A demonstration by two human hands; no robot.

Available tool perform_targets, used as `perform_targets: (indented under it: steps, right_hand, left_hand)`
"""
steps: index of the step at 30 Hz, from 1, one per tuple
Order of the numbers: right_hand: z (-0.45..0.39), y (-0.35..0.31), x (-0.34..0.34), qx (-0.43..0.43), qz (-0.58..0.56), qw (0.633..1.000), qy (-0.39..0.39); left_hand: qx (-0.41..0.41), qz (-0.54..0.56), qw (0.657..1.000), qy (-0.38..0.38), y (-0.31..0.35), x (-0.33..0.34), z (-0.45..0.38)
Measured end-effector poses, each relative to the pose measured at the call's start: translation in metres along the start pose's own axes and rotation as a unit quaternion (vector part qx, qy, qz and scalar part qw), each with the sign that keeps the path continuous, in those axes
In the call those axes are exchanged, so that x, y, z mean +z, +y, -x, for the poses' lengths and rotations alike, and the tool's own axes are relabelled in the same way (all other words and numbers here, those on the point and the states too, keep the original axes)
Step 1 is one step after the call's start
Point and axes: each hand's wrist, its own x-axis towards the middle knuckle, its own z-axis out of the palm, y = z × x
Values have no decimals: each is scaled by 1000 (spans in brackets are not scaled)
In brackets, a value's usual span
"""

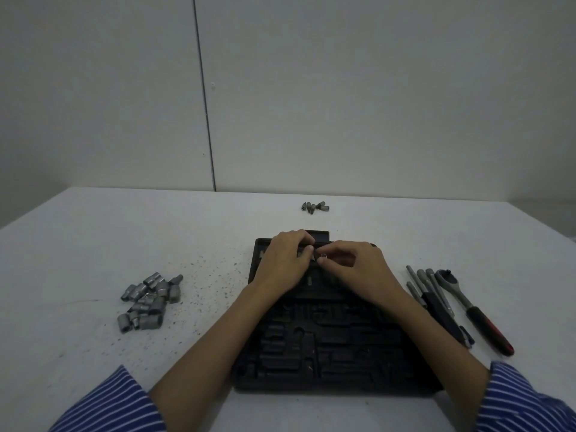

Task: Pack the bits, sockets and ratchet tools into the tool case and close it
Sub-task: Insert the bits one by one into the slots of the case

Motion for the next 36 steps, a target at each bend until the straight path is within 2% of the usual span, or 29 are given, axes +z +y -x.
perform_targets:
  steps: [6,12,21,36]
  right_hand:
    - [13,12,3,-19,17,999,-20]
    - [15,14,5,-57,89,994,-16]
    - [17,10,4,-69,96,992,-33]
    - [15,14,5,-45,79,996,-12]
  left_hand:
    - [-11,-54,998,-28,-5,2,1]
    - [6,-98,994,-43,-3,3,3]
    - [10,-101,994,-47,0,2,6]
    - [4,-95,994,-54,-2,3,7]
